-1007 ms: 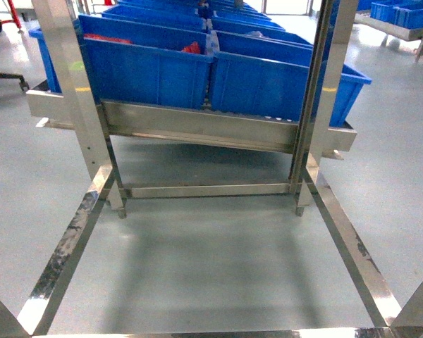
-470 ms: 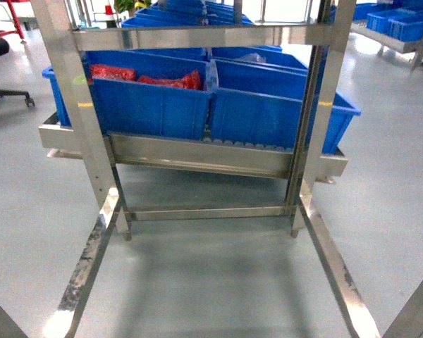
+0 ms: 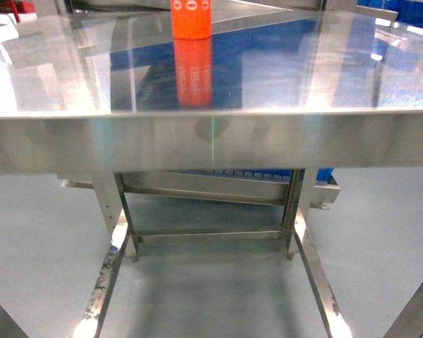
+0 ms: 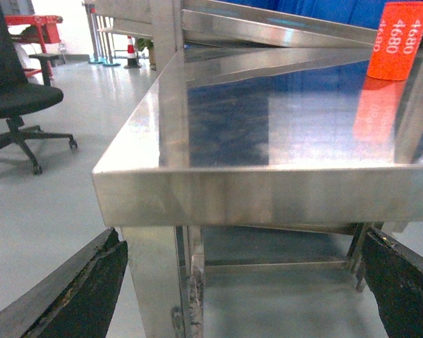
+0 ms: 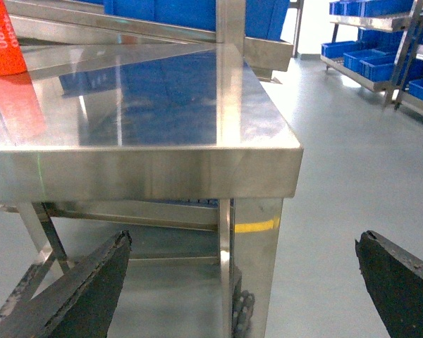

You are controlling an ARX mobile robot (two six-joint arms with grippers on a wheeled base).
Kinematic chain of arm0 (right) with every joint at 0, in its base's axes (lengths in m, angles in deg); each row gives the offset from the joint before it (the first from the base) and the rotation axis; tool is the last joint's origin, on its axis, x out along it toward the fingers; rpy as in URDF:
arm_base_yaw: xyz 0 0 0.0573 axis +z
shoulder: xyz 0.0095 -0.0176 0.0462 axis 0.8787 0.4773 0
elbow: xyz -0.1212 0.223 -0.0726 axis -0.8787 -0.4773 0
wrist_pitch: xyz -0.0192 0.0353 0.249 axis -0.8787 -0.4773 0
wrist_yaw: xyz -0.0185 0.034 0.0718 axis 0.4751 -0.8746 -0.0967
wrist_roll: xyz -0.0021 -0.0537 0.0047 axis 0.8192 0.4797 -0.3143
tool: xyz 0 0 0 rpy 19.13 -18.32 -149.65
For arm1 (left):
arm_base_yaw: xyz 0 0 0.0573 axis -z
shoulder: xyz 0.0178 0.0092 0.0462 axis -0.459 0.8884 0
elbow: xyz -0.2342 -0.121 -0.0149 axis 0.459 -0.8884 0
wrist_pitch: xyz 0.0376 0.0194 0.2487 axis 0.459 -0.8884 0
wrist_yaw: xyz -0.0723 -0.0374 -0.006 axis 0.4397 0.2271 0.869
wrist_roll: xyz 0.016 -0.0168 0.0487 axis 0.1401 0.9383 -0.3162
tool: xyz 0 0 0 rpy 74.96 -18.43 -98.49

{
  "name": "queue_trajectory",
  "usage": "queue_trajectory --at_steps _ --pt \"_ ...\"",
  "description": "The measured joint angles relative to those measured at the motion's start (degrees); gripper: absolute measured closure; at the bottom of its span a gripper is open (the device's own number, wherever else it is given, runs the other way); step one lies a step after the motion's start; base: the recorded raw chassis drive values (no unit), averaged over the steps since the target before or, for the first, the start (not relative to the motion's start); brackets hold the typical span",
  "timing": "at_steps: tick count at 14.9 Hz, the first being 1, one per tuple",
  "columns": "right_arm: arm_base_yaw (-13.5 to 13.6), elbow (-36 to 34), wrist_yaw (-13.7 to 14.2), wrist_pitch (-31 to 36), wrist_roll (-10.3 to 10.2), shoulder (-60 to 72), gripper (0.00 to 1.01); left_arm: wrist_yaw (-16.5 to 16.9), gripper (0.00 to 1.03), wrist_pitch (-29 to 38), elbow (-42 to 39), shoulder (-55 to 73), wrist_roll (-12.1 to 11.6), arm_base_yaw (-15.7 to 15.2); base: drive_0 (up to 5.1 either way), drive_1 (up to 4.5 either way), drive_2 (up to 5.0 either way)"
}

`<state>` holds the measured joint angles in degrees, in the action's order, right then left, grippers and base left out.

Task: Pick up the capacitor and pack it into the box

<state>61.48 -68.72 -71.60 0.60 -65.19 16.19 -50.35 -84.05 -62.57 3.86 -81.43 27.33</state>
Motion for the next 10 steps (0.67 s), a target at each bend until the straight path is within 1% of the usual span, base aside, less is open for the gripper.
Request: queue_trajectory --at_steps 10 --pt "0.0 0.0 0.07 0.0 -0.04 0.0 0.03 0.07 0.05 0.02 0.0 0.0 0.02 0.0 0.0 0.0 0.0"
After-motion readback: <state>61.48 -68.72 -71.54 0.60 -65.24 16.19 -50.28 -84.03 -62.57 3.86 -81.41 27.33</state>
